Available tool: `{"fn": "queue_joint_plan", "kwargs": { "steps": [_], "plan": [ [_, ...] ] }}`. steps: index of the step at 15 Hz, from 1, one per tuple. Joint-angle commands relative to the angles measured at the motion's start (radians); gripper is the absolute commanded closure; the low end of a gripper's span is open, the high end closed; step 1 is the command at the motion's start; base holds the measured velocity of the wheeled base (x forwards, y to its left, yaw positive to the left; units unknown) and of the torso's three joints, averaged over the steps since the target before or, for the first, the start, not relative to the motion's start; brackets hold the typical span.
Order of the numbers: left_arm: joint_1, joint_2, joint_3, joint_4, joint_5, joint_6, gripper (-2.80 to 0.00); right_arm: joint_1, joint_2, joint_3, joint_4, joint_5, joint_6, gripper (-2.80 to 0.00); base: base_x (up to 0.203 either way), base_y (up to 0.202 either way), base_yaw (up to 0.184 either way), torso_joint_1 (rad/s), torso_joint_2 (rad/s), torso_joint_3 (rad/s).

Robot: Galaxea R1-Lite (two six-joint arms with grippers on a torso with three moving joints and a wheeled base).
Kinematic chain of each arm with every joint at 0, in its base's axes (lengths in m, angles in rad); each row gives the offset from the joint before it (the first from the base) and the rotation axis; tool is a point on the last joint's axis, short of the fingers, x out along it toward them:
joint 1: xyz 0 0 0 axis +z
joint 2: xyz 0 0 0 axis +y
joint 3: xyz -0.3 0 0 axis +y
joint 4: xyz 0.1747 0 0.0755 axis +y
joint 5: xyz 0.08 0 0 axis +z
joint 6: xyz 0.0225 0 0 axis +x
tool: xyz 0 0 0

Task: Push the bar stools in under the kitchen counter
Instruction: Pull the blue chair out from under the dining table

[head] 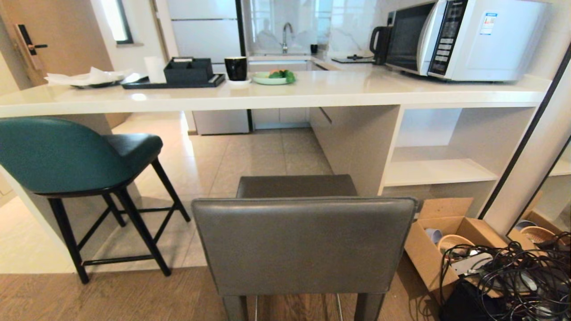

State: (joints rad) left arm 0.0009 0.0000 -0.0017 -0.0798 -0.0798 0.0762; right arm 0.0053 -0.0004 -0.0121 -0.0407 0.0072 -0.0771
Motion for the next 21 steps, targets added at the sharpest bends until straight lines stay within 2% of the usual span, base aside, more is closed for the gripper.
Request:
{"fn": "queue_joint_plan", "kwargs": {
  "steps": [1, 3, 5, 6, 7, 8, 10, 12, 13, 21],
  "plan": [
    [0.001, 0.002, -0.001, 0.005, -0.003, 0.003, -2.8, 0.001, 0.0, 0.014, 0.001, -0.001, 0.0, -2.8, 0.0, 0.0, 0.0, 0.0, 0.0, 0.0],
    [0.001, 0.002, 0.002, -0.003, -0.003, 0.018, -2.8, 0.001, 0.0, 0.014, 0.01, -0.004, 0.012, -2.8, 0.0, 0.0, 0.0, 0.0, 0.0, 0.0],
    [0.001, 0.002, 0.002, -0.017, 0.008, 0.087, -2.8, 0.0, 0.0, 0.014, 0.019, -0.01, 0.04, -2.8, 0.0, 0.0, 0.0, 0.0, 0.0, 0.0],
    [0.001, 0.002, 0.002, -0.012, 0.019, 0.099, -2.8, 0.0, 0.0, 0.014, 0.019, -0.01, 0.04, -2.8, 0.0, 0.0, 0.0, 0.0, 0.0, 0.0],
    [0.001, 0.002, 0.002, 0.032, 0.034, 0.099, -2.8, 0.001, 0.0, 0.014, 0.019, -0.01, 0.039, -2.8, 0.0, 0.0, 0.0, 0.0, 0.0, 0.0],
    [0.0, 0.002, 0.0, 0.089, 0.043, 0.087, -2.8, 0.001, 0.0, 0.014, 0.022, -0.009, 0.042, -2.8, 0.0, 0.0, 0.0, 0.0, 0.0, 0.0],
    [-0.001, 0.002, 0.0, 0.085, 0.048, 0.014, -2.8, 0.001, 0.0, 0.014, 0.052, -0.002, 0.033, -2.8, 0.0, 0.0, 0.0, 0.0, 0.0, 0.0],
    [-0.001, 0.002, 0.001, 0.08, 0.054, -0.039, -2.8, 0.001, 0.0, 0.014, 0.055, 0.007, -0.015, -2.8, 0.0, 0.0, 0.0, 0.0, 0.0, 0.0],
    [-0.001, 0.002, 0.002, 0.078, 0.067, -0.051, -2.8, 0.001, 0.0, 0.014, 0.052, 0.007, 0.003, -2.8, 0.0, 0.0, 0.0, 0.0, 0.0, 0.0],
    [-0.001, 0.002, 0.002, 0.077, 0.08, -0.064, -2.8, 0.001, 0.0, 0.014, 0.055, 0.004, 0.021, -2.8, 0.0, 0.0, 0.0, 0.0, 0.0, 0.0]
  ]
}}
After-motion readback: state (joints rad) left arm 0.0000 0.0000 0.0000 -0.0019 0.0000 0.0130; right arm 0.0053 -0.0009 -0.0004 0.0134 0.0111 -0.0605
